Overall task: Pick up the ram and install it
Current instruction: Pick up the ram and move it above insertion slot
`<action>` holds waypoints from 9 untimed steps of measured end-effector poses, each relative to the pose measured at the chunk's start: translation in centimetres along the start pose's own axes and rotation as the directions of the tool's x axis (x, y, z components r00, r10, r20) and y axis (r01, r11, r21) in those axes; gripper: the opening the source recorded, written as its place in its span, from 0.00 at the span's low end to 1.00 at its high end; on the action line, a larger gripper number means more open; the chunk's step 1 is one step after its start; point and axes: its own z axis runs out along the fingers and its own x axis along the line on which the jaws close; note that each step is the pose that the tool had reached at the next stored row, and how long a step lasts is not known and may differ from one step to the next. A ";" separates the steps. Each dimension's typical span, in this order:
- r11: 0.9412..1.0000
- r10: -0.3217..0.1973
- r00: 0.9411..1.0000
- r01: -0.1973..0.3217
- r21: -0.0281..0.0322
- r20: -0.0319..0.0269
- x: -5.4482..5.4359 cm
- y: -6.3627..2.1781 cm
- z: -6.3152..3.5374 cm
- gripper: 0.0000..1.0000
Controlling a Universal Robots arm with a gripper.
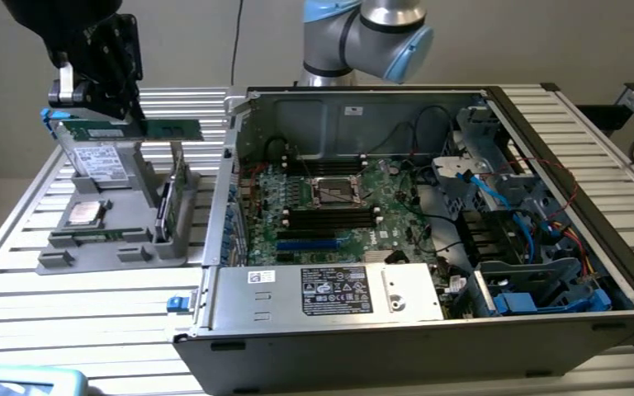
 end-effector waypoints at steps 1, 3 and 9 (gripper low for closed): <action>1.000 -0.001 1.000 0.001 0.005 0.001 0.1 -0.26 0.00 0.15; 1.000 -0.002 1.000 0.002 0.015 0.002 0.3 -0.81 -0.01 0.15; 0.999 -0.004 1.000 0.004 0.034 0.010 0.7 -2.86 -0.02 0.15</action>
